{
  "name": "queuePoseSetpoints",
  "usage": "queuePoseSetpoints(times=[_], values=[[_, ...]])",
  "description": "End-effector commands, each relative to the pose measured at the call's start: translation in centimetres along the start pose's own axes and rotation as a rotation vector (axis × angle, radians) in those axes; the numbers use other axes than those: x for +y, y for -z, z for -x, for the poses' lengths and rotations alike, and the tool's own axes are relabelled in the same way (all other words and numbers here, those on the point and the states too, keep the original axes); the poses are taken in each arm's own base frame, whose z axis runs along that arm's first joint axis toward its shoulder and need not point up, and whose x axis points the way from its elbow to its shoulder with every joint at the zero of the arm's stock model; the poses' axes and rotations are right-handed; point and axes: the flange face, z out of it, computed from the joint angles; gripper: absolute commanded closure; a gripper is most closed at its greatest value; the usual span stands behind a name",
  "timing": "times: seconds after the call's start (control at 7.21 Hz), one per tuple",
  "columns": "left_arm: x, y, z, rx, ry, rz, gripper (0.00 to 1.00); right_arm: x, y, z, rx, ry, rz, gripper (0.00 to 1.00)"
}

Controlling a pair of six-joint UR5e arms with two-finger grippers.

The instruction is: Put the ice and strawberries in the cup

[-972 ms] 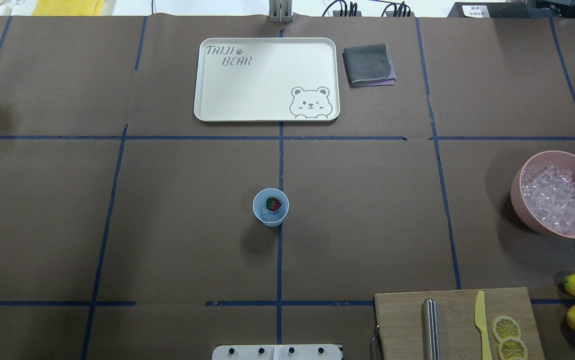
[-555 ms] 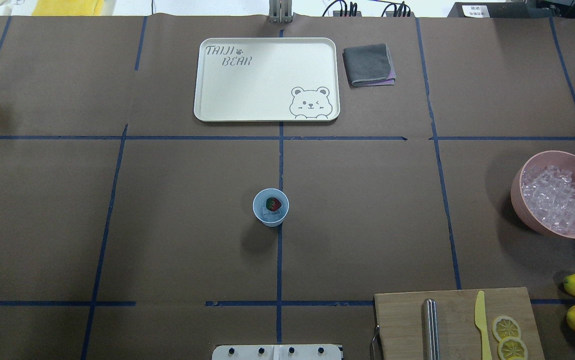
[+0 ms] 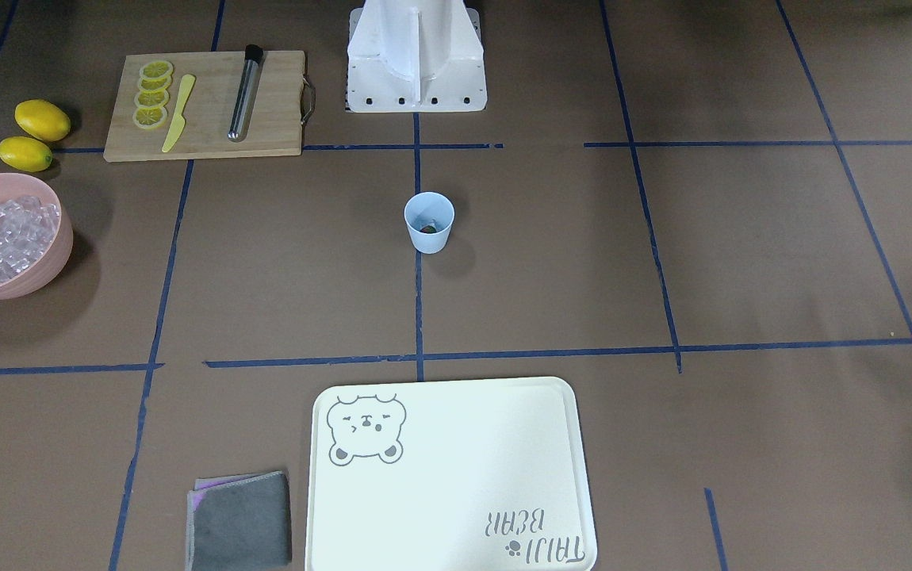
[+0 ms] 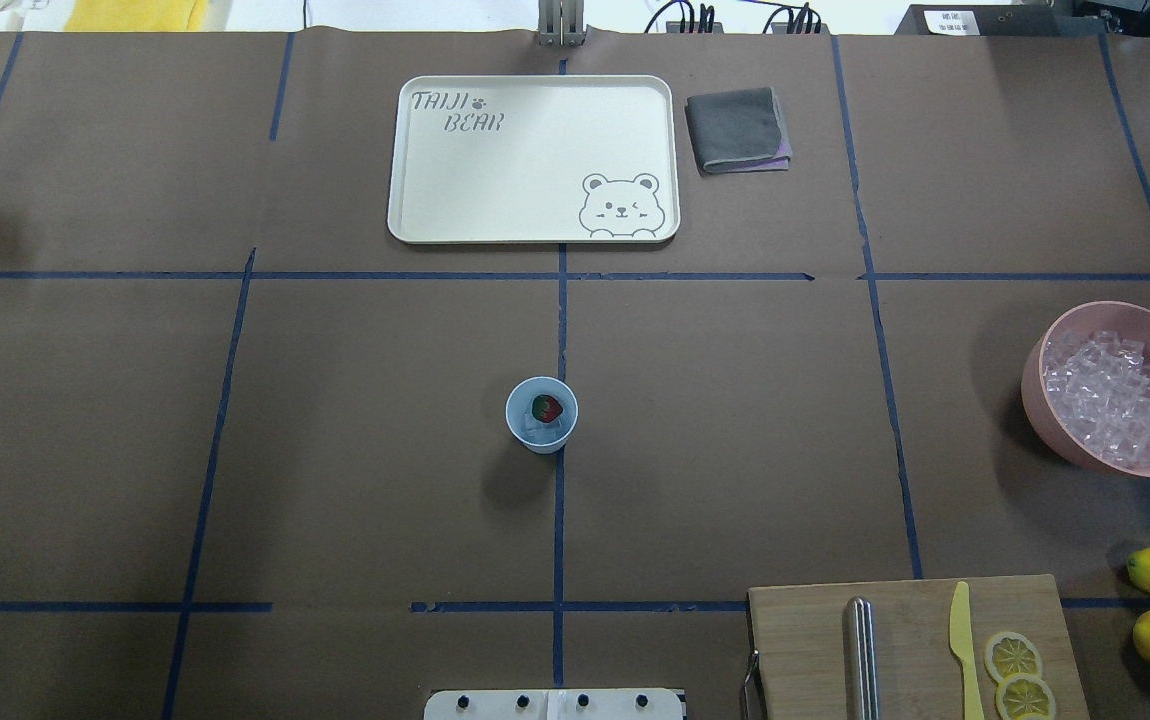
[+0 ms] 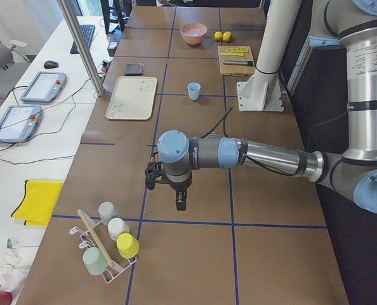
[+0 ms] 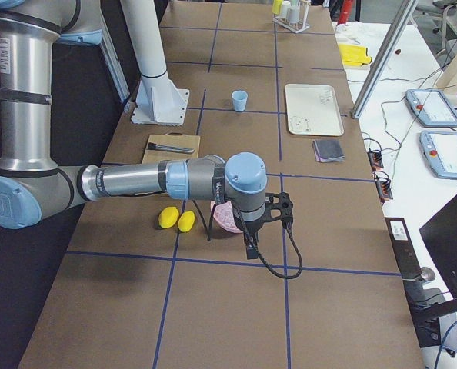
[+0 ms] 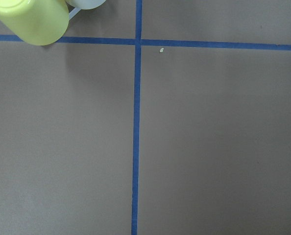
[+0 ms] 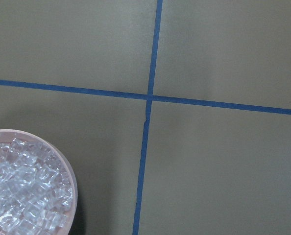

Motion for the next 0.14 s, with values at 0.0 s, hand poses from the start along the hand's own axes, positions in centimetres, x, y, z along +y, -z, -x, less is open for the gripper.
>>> queuePoseSetpoints(times=[0.0], values=[[-0.77,-0.65,0.66,-0.005,0.001,0.010,0.00,0.81,-0.75,-0.45,-0.001,-0.020,0.017,0.00]])
